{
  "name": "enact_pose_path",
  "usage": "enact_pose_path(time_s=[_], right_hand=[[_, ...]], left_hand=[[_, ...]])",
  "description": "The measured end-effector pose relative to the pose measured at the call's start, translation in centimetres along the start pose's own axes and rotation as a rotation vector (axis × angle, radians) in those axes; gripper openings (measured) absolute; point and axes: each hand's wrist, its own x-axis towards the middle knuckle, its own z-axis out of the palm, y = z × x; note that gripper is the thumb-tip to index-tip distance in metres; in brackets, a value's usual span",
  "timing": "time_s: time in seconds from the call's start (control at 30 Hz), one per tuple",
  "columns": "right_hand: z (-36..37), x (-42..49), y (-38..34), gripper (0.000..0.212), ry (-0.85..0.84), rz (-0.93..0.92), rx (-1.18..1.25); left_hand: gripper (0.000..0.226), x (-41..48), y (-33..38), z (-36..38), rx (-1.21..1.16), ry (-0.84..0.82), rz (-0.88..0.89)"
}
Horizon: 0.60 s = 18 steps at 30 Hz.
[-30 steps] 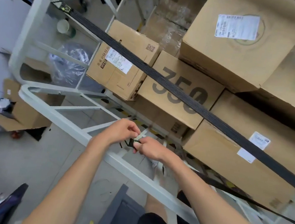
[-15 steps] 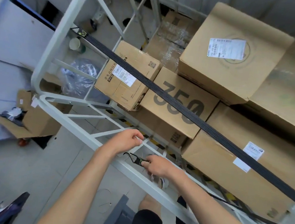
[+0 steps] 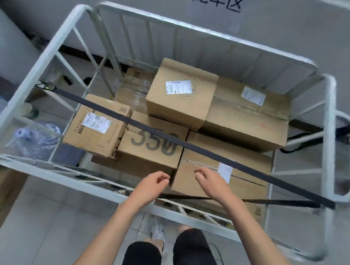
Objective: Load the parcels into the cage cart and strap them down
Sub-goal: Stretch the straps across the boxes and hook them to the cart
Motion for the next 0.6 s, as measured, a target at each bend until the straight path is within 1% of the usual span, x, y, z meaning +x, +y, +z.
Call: enact_pose_path(time_s=[0.1, 0.23, 0.37, 0.5, 0.6], right_hand=[[-0.6, -5.1, 1.5, 0.033, 0.094, 0.039, 0.135], [-0.7, -10.6, 2.3, 0.032, 0.201, 0.069, 0.250], [-1.2, -16.5, 4.4, 0.034, 0.337, 0.132, 0.388], [-2.1, -22.0, 7.7, 0.036, 0.512, 0.168, 0.375], [-3.2, -25.2, 10.5, 0.041, 0.572, 0.225, 0.387]], left_hand=[[0.023, -2.7, 2.2, 2.0, 0.013, -0.043, 0.071], [0.027, -5.3, 5.2, 4.4, 0.027, -0.062, 0.175], [0.025, -7.7, 8.8, 8.4, 0.028, -0.125, 0.278], [0.028, -9.7, 13.0, 13.1, 0.087, -0.208, 0.365], [0.027, -10.8, 16.0, 16.5, 0.111, -0.192, 0.423]])
